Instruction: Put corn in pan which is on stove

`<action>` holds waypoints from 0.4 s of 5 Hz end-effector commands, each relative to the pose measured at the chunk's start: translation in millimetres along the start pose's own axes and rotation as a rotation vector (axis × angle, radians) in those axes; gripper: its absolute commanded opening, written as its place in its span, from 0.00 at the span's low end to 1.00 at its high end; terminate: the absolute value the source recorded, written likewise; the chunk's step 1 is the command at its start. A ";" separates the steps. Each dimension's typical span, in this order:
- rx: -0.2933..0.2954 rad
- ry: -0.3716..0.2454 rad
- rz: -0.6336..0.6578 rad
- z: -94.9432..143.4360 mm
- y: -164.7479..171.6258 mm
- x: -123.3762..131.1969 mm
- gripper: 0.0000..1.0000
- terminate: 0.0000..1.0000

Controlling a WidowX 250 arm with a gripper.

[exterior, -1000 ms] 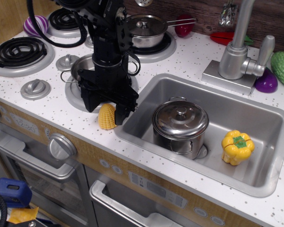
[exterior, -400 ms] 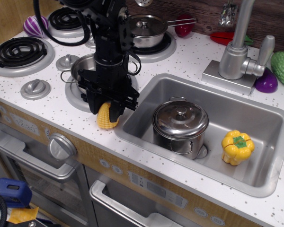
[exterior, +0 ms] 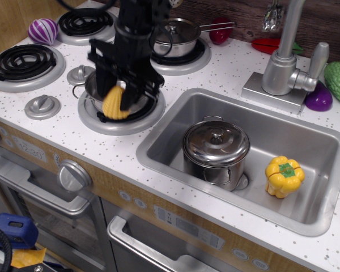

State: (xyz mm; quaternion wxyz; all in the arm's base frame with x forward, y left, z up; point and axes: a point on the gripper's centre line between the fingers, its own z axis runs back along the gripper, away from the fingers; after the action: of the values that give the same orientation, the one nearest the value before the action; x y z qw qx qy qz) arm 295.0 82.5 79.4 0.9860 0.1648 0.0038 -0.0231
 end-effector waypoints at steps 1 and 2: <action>0.082 -0.104 -0.107 31.2 28.6 40.8 0.00 0.00; 0.069 -0.119 -0.167 25.0 39.0 59.6 0.00 0.00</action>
State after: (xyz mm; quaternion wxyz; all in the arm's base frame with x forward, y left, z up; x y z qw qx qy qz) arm 353.8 107.5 84.3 0.9779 0.1650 -0.0184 -0.1269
